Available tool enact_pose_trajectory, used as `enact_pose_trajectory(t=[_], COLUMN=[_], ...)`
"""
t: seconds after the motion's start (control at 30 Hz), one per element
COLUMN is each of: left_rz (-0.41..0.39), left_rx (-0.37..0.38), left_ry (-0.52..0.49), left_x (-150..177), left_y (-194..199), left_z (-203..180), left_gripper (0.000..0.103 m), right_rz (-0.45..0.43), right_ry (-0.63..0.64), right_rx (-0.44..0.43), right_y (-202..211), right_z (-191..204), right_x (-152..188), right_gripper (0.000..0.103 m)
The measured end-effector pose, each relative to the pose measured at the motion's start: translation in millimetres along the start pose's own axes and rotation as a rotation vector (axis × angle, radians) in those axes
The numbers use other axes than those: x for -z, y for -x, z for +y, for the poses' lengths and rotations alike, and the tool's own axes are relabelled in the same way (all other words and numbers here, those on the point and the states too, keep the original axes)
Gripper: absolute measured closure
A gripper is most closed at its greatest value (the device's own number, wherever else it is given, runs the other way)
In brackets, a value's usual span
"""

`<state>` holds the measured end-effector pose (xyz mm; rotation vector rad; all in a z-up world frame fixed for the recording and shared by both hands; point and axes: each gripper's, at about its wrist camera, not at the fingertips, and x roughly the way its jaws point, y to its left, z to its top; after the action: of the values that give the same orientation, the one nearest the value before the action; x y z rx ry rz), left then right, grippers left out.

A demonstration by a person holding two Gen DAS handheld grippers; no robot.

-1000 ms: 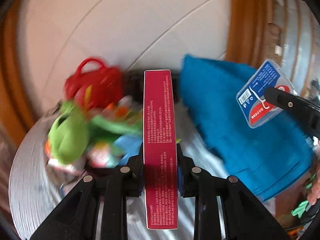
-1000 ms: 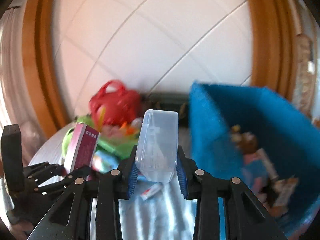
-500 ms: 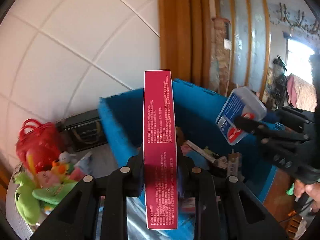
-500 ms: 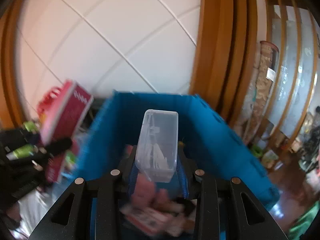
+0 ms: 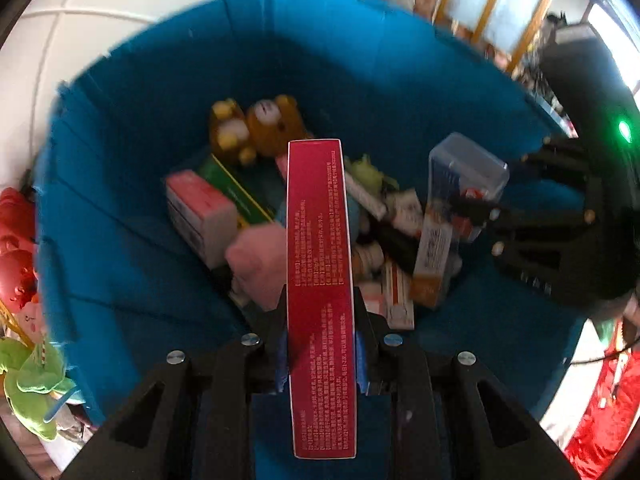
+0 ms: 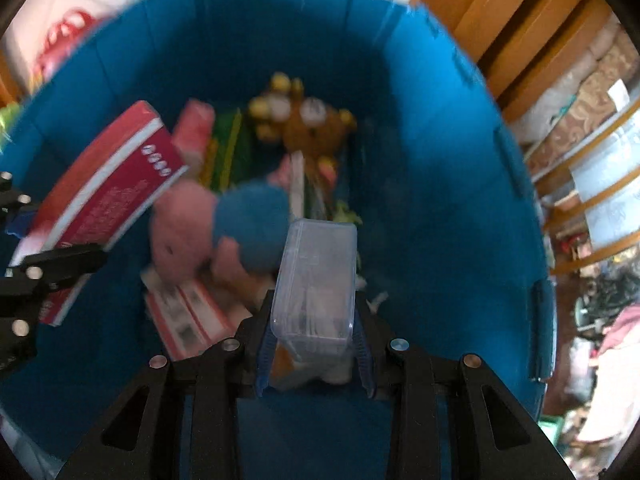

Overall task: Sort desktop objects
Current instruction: 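Carry the red box and clear case into the crate and open both grippers, then move both grippers back from the crate toward the pile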

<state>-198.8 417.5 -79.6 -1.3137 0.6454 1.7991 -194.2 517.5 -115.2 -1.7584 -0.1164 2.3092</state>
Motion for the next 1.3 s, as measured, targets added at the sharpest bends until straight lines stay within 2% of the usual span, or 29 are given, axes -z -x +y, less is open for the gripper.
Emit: enact_pose_trajectory(t=[0.13,0.23,0.43,0.53,0.6,0.7,0.77,0.9,1.1,1.23,1.3], left_rz=[0.05,0.076,0.105,0.105,0.097,0.085,0.084,0.077,0.038,-0.005,-0.054], left_rx=[-0.054,-0.084,-0.123,-0.138,-0.149,-0.159,-0.164,-0.173,-0.18,-0.173,-0.174], left_ry=[-0.078,-0.108,-0.117,-0.12,-0.122,-0.127,-0.13,-0.131,-0.132,-0.123,-0.113], left_x=[2.6,4.1,2.2,2.4,2.5,2.9,3.1,4.0,6.9,12.6,16.1], left_y=[-9.0,-12.6,-18.8,-18.6,-18.0,-16.9,-16.7,-15.4,-5.4,9.7,21.8], left_z=[-15.1,-18.1,-18.0,-18.6,-19.1,-20.3,-21.0,-22.5,-23.7,-20.8,-19.0], left_gripper=[0.079,0.079,0.078,0.067,0.055,0.051,0.051,0.051,0.051,0.051,0.051], right_rz=[0.094,0.111,0.051,0.037,0.03,0.014,0.004,-0.018,-0.043,-0.072,-0.101], right_ry=[0.023,0.027,0.016,0.016,0.015,0.016,0.02,0.039,0.0,-0.014,-0.031], right_rx=[-0.01,-0.038,-0.046,-0.039,-0.039,-0.019,-0.016,0.024,0.01,0.02,0.022], right_y=[-22.7,-30.1,-24.1,-22.5,-20.7,-18.1,-15.2,-11.6,-7.6,-2.6,3.6], right_z=[-16.8,-25.5,-28.0,-28.5,-28.6,-27.0,-25.4,-20.3,-26.1,-26.7,-28.5], right_x=[10.6,18.7,15.1,15.5,14.4,13.8,13.4,14.3,14.9,15.8,16.9], right_gripper=[0.069,0.069,0.069,0.069,0.065,0.046,0.029,0.026,0.02,0.01,0.003])
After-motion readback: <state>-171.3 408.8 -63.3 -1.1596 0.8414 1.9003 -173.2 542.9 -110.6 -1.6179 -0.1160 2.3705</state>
